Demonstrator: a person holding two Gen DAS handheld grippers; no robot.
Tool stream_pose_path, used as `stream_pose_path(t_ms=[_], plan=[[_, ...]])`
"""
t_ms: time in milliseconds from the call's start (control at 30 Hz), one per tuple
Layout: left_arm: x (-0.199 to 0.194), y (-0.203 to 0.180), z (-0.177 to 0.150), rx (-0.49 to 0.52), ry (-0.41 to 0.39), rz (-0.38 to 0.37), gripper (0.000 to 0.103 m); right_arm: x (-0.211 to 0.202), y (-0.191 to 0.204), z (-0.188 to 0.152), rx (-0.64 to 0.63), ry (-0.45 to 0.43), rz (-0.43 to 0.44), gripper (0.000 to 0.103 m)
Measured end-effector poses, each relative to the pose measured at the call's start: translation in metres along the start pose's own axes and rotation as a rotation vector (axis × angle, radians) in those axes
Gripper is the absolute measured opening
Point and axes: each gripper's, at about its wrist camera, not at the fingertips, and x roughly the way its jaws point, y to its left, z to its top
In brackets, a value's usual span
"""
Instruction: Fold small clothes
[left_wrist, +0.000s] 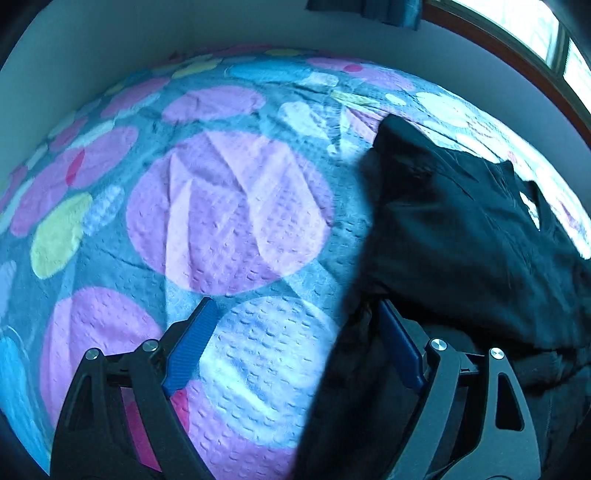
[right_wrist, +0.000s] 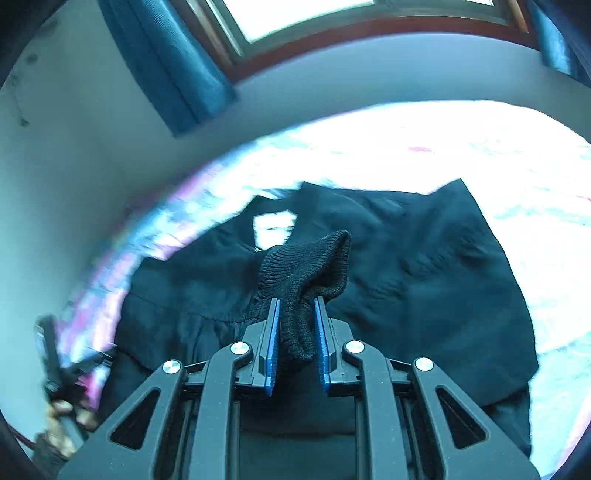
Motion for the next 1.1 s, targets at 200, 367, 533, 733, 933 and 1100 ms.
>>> stream_pose_path(t_ms=[200,367,533,733,933,1100], plan=[[-0.004,-0.003,-0.004,0.006,-0.020,0.030,0.087,0.027,-0.037,-0.017,0.134,0.087,0.017,0.018],[0.004,-0.002,-0.003,0.008,0.000,0.029,0.090,0.027,-0.037,-0.022,0.089,0.076,-0.015,0.018],[0.004,-0.005,-0.004,0.027,0.001,0.027,0.092,0.015,-0.050,-0.022,0.159,0.031,-0.017,0.017],[0.008,-0.007,-0.004,0.050,0.016,0.035,0.095,0.024,-0.065,-0.020,0.233,0.083,0.033,0.021],[-0.018,0.006,-0.021,0.087,0.052,-0.067,0.094,-0.024,-0.081,-0.031,0.266,0.093,0.120,0.045],[-0.062,0.031,-0.066,0.098,0.103,-0.305,0.094,-0.087,-0.108,-0.063,0.235,0.108,0.085,0.052]])
